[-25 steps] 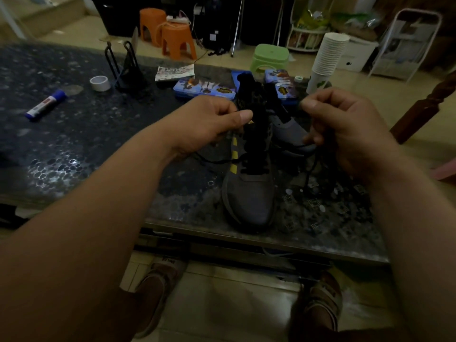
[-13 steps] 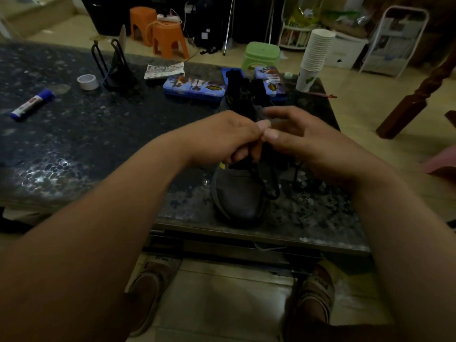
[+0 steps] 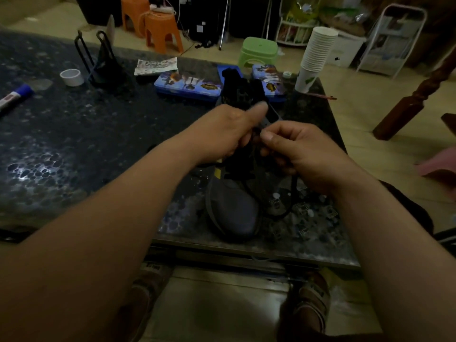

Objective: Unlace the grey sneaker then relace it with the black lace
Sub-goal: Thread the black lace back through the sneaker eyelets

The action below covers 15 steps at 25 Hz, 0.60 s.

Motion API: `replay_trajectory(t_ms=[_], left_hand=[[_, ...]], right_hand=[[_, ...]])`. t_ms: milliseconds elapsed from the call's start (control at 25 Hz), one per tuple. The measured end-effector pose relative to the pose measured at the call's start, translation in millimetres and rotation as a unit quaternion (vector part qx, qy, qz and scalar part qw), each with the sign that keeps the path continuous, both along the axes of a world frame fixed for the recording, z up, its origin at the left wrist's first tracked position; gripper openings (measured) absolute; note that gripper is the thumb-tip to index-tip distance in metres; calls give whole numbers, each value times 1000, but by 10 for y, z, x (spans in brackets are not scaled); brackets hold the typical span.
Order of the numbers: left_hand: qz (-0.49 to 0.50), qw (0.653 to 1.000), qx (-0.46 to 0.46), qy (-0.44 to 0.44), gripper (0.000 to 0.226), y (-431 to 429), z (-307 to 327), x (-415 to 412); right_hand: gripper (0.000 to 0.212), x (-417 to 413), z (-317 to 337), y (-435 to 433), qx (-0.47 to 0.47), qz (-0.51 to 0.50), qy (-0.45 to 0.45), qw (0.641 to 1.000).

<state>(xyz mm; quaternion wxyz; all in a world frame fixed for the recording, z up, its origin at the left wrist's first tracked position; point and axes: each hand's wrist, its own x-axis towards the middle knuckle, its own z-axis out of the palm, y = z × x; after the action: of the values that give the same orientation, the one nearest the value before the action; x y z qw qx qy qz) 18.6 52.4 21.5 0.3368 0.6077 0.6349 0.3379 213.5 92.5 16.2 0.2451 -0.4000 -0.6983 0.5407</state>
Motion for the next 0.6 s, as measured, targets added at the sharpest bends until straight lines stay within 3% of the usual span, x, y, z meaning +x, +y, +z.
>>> replay_trajectory(t_ms=[40,120,160,240,360,480,600], left_hand=[[32,998,35,37,55,98,-55,-73],[64,973,69,211,50,247,-135,-232],[46,959,36,279,53,288,-160,-292],[13,943,-52,328,49,310,-170,-338],[-8,959,-18,281,30,285,-60,-336],[-37,989,51,132,20,241,34,-328],[-50,996,26,64,21,196,31,-318]], right_hand=[[20,-2,-25,33,-22,-40,22,999],[22,11,-72,78,-55,-120,52,990],[22,9,-117,79,-68,-138,52,987],[22,-39,-240,9,-101,-128,45,986],[22,-116,-373,-93,-154,-112,55,980],[23,-127,-377,-96,-186,-130,81,971],[21,-130,-396,-127,-212,-128,108,963]])
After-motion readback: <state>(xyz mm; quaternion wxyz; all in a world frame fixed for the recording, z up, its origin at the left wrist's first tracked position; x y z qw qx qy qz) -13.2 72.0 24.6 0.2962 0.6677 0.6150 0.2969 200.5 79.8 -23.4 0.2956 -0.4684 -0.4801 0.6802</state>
